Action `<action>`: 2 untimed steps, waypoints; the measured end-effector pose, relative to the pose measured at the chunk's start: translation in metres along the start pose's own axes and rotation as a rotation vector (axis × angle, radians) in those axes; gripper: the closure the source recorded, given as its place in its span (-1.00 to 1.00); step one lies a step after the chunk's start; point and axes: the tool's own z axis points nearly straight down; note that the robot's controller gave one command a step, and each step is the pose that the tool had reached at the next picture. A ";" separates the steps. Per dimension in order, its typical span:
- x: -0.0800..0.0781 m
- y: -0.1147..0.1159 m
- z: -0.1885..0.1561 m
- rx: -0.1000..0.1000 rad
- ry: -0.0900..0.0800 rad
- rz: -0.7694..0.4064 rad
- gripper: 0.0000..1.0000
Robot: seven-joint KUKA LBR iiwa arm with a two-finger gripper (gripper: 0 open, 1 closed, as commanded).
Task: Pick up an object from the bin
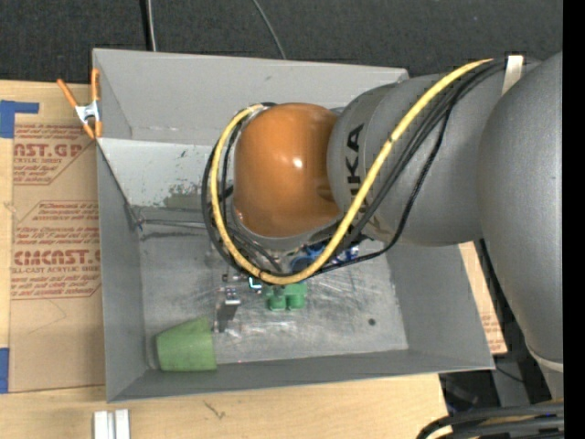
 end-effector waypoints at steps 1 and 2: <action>0.014 0.031 0.101 -0.002 -0.016 -0.289 -1.00; 0.022 0.062 0.090 0.000 -0.007 -0.206 -1.00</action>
Offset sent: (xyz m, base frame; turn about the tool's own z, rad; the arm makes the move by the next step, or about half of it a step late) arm -0.0203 0.0338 -0.1199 -0.3043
